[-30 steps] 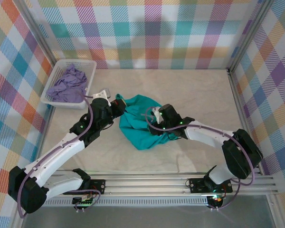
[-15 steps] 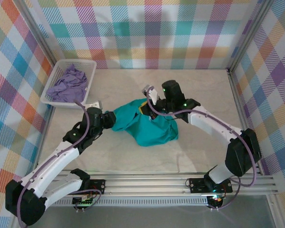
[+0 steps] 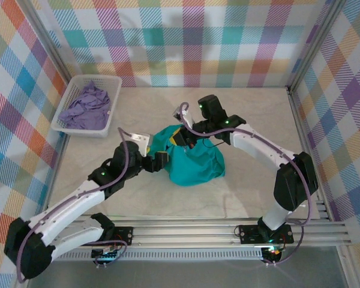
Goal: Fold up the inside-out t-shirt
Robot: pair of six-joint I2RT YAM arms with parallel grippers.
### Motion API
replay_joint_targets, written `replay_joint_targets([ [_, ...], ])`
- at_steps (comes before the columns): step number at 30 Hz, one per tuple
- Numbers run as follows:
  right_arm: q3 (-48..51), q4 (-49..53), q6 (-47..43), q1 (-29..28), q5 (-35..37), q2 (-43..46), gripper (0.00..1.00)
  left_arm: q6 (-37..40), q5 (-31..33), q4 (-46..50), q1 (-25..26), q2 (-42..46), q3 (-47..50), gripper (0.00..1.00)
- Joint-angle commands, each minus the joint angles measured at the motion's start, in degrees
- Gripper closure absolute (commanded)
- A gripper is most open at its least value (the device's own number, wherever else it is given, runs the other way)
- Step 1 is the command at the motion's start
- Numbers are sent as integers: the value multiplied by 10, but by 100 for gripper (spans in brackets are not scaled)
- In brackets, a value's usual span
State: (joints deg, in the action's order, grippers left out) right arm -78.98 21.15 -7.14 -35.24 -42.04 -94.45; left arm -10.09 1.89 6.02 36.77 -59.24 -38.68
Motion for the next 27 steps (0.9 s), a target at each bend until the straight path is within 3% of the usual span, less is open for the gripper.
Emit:
replay_joint_targets([
  [1,-2,15,-17,3,-27,16,100,27,33,-53,5,-30,-33,35],
  [4,1,50,-53,3,-4,25,100,31,32,-67,-3,-71,-51,54],
  [7,9,82,-92,4,56,37,96,25,-13,-70,-11,-105,-74,78],
  [8,7,90,-93,4,101,40,94,15,-26,-63,-14,-111,-81,92],
  [9,2,95,-78,4,167,41,89,-1,-36,-57,-17,-113,-86,100],
  [12,-48,147,49,4,428,28,67,-89,-92,-10,-30,-99,-104,100],
  [16,10,116,89,-58,536,79,49,-207,-166,59,-41,-62,-118,100],
  [20,104,50,118,-140,537,144,40,-245,-179,113,-43,-17,-120,100],
  [22,145,12,135,-174,528,170,31,-245,-168,144,-44,-1,-128,100],
  [27,193,-63,183,-204,490,168,20,-243,-177,176,-45,17,-146,100],
])
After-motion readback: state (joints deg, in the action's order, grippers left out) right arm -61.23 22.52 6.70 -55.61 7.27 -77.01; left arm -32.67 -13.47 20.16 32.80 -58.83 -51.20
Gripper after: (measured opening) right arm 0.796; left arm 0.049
